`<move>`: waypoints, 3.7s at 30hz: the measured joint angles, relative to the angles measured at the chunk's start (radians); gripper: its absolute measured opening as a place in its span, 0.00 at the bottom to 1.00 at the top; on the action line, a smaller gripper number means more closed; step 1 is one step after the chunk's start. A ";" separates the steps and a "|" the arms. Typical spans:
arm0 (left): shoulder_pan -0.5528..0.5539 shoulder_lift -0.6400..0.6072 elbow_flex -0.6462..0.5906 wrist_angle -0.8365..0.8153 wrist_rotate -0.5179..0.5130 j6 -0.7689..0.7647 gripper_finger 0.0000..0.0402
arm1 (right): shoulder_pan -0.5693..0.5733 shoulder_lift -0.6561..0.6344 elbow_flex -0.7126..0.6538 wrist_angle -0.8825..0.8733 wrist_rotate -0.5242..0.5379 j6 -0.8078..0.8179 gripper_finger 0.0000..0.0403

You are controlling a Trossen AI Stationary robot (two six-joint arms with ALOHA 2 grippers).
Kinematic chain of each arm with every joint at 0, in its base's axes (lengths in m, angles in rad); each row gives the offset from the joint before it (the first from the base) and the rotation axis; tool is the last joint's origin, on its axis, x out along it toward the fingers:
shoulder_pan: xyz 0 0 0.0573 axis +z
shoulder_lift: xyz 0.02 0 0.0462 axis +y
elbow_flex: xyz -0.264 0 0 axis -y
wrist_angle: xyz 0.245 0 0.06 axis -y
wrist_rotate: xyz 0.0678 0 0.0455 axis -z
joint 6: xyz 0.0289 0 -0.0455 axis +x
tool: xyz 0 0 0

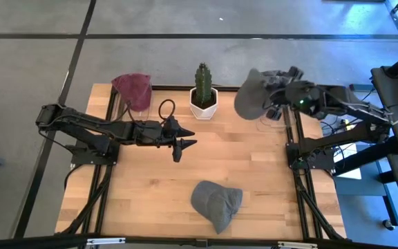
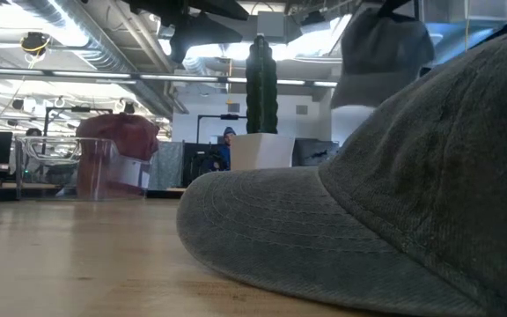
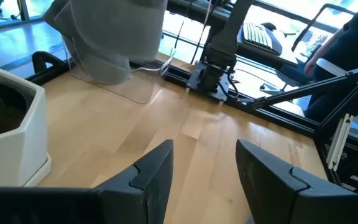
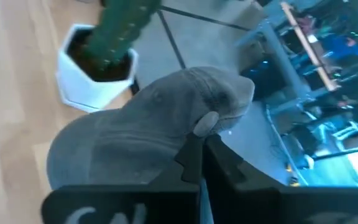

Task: Pick & Place hat
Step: Put the gray cap into the right transparent bin

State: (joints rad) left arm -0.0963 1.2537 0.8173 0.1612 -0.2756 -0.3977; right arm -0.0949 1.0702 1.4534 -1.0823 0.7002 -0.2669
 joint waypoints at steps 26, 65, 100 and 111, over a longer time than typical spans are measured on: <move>0.000 0.000 0.000 0.000 0.000 0.018 0.42 | -0.167 0.000 -0.127 -0.253 0.064 -0.223 0.02; 0.000 0.000 0.000 -0.008 -0.003 0.018 0.42 | -0.352 0.000 -0.611 0.183 0.218 -0.474 0.12; 0.000 0.000 0.000 -0.008 0.005 0.018 0.42 | -0.366 -0.004 -0.510 0.488 0.249 -0.299 0.67; 0.000 0.000 0.000 -0.008 0.163 -0.006 0.42 | -0.215 -0.004 -0.413 0.512 -0.615 0.306 0.68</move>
State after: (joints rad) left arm -0.0959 1.2537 0.8177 0.1533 -0.1123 -0.4033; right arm -0.3098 1.0660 1.0409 -0.5701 0.0851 0.0389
